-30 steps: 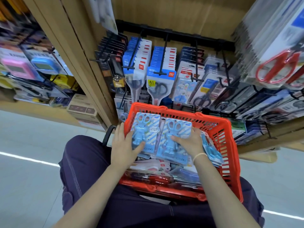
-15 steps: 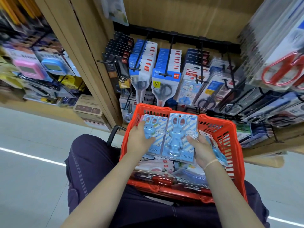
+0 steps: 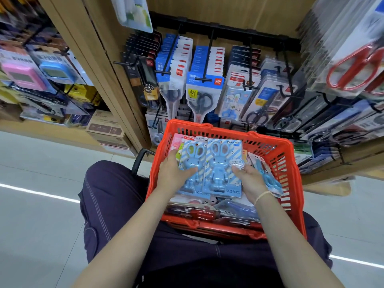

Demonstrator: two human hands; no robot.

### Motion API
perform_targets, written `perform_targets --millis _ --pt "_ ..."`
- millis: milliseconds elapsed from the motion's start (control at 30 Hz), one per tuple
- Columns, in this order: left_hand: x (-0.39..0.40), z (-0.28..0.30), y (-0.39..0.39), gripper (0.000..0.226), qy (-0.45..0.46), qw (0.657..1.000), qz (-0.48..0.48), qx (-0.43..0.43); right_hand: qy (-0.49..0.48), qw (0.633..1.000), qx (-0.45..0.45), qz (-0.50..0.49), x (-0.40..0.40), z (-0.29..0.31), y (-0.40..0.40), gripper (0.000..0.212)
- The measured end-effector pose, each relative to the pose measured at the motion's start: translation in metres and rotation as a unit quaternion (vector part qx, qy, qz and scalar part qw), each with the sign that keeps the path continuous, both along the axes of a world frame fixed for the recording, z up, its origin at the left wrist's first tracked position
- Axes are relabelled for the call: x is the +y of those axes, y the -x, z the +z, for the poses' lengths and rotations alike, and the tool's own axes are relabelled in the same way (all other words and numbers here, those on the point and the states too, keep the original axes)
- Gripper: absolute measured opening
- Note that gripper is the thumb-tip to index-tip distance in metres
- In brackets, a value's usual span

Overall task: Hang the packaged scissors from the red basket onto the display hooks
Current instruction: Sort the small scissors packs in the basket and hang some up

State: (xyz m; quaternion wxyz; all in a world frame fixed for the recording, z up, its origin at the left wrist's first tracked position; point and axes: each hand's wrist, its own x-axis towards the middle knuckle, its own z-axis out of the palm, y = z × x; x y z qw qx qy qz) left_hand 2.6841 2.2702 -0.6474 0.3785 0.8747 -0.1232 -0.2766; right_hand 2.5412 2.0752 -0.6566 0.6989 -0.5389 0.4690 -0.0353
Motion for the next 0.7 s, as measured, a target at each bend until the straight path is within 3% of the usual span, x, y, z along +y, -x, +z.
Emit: perform_targets --millis 67,167,333,433,467,533,633,700 --pt "-0.002 0.003 -0.005 0.102 0.014 0.999 0.011 0.045 -0.007 1.000 -0.014 -0.003 0.000 -0.002 -0.002 0.029" --pt "-0.006 0.005 -0.012 0.102 0.043 0.993 0.033 0.108 -0.014 1.000 -0.028 0.001 0.002 -0.002 -0.001 0.062" --pt "-0.007 0.004 -0.010 0.089 0.119 0.978 0.025 0.169 -0.053 0.997 -0.063 0.000 0.005 0.008 0.005 0.068" --pt "-0.004 0.010 -0.002 0.074 0.174 0.963 0.037 0.203 -0.060 0.995 -0.081 -0.001 0.005 0.021 0.008 0.100" --pt "-0.003 0.013 -0.001 0.071 0.192 0.958 0.042 0.210 -0.055 0.995 -0.088 0.002 0.005 0.031 0.007 0.098" --pt "-0.001 0.030 0.001 0.067 0.242 0.944 0.055 0.217 -0.048 0.991 -0.128 0.012 0.008 0.058 0.004 0.070" --pt "0.004 0.062 -0.003 0.074 0.312 0.921 0.070 0.224 -0.056 0.983 -0.174 0.012 0.006 0.092 0.000 0.068" --pt "0.003 0.090 -0.006 0.070 0.348 0.910 0.055 0.221 -0.032 0.981 -0.191 0.015 0.006 0.118 -0.002 0.044"
